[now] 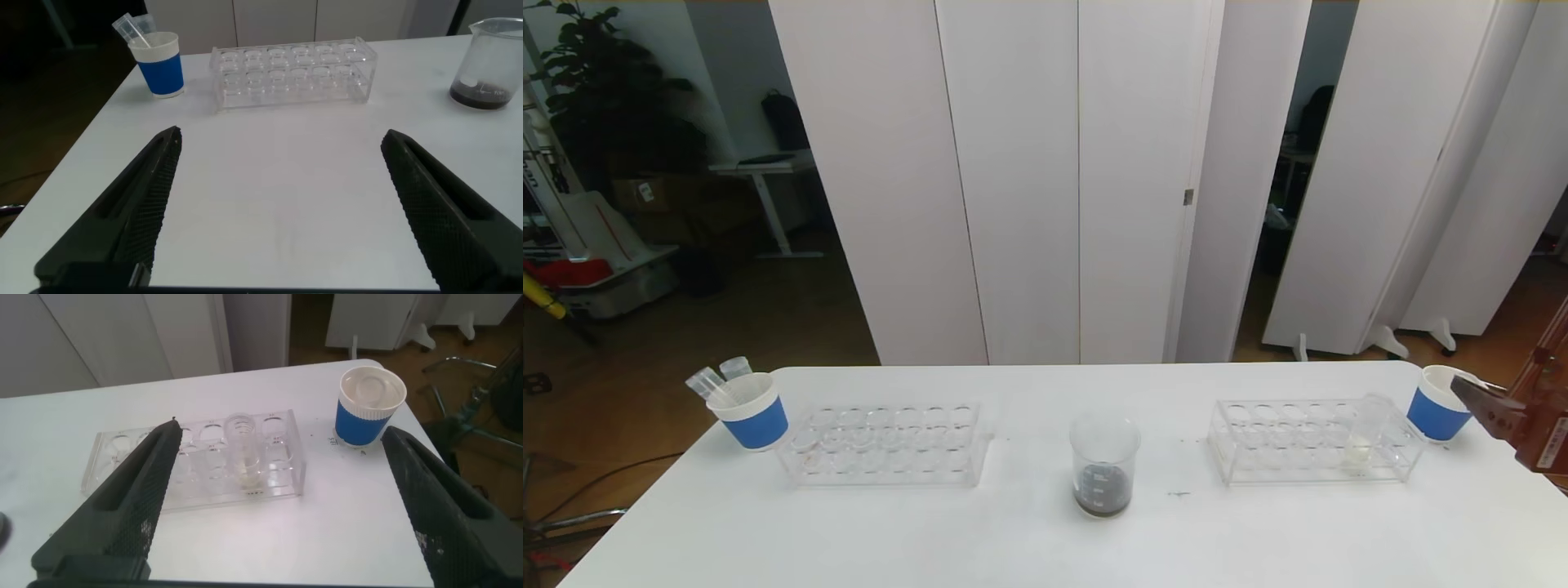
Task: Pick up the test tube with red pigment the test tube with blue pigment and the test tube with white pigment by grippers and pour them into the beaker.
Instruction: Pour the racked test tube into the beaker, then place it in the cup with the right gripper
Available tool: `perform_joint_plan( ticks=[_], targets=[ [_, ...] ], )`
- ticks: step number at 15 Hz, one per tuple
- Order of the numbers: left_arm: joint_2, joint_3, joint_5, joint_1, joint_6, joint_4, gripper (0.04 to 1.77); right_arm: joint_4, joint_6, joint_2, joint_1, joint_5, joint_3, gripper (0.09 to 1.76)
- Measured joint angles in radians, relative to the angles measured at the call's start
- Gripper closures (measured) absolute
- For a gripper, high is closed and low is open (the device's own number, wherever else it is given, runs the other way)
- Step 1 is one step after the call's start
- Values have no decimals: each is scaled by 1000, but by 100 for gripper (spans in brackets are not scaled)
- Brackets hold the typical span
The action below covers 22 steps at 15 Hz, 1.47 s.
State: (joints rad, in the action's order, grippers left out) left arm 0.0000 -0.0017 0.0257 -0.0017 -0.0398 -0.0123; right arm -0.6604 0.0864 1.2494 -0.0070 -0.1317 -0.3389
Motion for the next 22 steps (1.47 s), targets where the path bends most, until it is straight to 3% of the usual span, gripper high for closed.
perform_joint_plan(
  ticks=[5, 10, 22],
  targets=[
    [0, 0, 0, 0, 0, 0, 7, -121, -1, 121, -2, 1, 72, 10],
    [0, 0, 0, 0, 0, 0, 7, -161, 1, 221, -2, 2, 93, 10],
    [0, 0, 0, 0, 0, 0, 7, -204, -42, 433, 9, 5, -13, 10]
  ],
)
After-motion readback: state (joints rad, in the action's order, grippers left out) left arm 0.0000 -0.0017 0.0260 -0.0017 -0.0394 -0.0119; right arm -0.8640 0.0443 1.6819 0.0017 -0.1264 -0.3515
